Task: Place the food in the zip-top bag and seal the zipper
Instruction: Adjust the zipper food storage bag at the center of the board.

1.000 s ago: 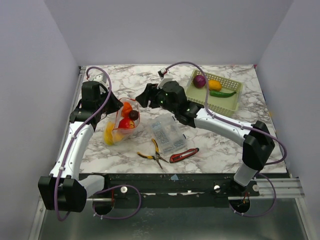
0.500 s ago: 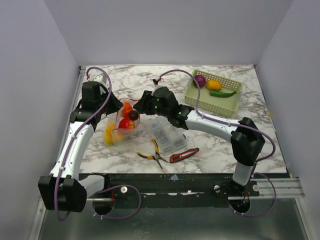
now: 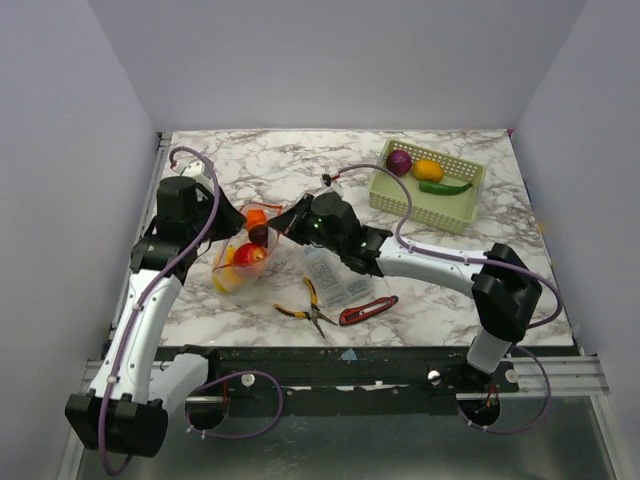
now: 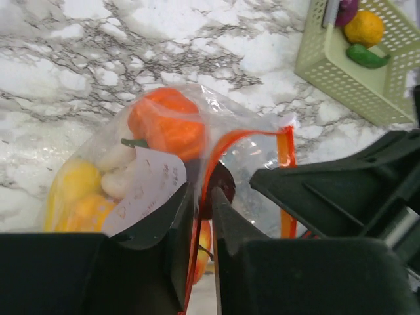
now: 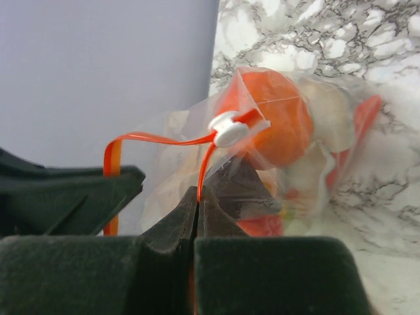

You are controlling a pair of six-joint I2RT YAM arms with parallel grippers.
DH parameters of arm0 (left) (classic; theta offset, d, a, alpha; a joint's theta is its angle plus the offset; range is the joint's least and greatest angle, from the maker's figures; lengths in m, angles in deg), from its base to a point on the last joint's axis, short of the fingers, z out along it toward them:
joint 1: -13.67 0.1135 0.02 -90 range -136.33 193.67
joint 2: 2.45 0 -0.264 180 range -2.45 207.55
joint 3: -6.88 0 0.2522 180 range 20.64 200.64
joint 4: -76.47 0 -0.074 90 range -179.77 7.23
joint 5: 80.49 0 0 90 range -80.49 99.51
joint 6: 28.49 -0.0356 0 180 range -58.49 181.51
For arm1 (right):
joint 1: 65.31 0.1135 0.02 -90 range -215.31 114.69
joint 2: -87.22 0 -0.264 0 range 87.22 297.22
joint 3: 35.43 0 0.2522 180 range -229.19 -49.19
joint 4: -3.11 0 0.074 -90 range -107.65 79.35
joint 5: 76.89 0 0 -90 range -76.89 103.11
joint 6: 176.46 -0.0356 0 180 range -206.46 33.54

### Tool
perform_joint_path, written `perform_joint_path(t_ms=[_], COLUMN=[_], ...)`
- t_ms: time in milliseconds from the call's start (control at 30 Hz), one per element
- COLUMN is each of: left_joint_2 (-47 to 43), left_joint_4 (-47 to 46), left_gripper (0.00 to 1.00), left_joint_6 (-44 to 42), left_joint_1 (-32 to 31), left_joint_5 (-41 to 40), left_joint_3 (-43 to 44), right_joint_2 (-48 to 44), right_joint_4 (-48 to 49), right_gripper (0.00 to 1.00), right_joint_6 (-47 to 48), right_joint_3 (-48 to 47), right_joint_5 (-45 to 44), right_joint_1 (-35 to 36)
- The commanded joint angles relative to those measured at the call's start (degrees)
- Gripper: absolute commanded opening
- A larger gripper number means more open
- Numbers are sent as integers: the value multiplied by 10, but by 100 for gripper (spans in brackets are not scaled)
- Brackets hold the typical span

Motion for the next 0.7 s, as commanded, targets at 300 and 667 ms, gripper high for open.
perform_joint_path(t_ms=[300, 667], left_joint_2=[-149, -298], left_joint_4=[-8, -129], left_gripper=[77, 94], left_joint_6=[-88, -243], left_joint_1=[-41, -142], left_joint_5=[125, -39], left_joint_3=[-94, -199], right_joint_2=[-16, -3], right_joint_4=[30, -15], right_gripper=[0, 0], right_joint_6=[-227, -247], right_joint_3=[7, -38], right_joint_5=[-70, -90], right_joint_1=[37, 49])
